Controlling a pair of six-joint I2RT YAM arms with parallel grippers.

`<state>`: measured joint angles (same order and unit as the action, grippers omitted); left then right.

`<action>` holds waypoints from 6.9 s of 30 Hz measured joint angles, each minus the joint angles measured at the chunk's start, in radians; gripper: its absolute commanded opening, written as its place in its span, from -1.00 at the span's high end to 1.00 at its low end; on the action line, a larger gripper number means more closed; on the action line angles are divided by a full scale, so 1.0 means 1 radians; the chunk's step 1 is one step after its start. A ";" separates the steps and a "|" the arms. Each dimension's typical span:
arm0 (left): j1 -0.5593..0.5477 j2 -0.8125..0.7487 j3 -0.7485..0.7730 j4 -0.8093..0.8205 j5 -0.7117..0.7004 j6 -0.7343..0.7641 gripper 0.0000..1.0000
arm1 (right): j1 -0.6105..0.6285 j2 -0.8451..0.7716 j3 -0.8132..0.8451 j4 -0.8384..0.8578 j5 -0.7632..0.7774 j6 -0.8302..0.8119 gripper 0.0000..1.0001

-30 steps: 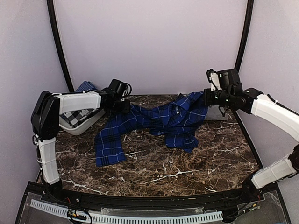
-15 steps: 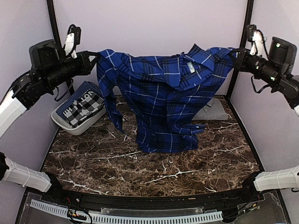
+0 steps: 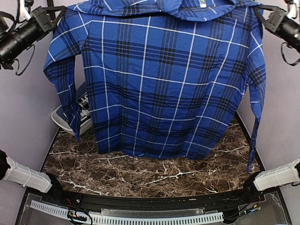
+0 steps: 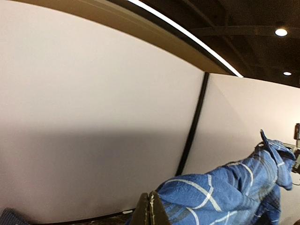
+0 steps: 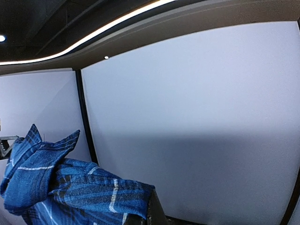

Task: Fold and stack the long sleeve shirts
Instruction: Flatten out the crumpled shirt at the center of the board, then pick up the sleeve from the center of the board.

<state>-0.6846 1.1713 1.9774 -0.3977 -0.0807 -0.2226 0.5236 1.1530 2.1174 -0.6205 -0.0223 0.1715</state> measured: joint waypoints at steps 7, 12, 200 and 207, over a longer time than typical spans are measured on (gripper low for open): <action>0.212 0.254 -0.095 -0.124 -0.024 -0.084 1.00 | -0.095 0.287 -0.246 0.031 -0.023 -0.007 1.00; 0.280 0.568 -0.469 -0.092 0.016 -0.132 1.00 | -0.171 0.657 -0.560 0.082 -0.066 0.013 0.46; 0.192 -0.081 -1.453 -0.238 -0.294 -0.981 1.00 | 0.457 0.673 -0.933 0.348 0.064 0.105 -0.67; 0.211 -0.155 -1.182 -0.440 -0.472 -0.929 1.00 | 0.490 0.586 -1.097 0.351 0.076 0.174 -0.68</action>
<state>-0.4732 1.0161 0.7952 -0.8375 -0.5529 -1.1511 1.0134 1.7393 1.0206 -0.2699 0.0536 0.3458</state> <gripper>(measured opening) 0.004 0.840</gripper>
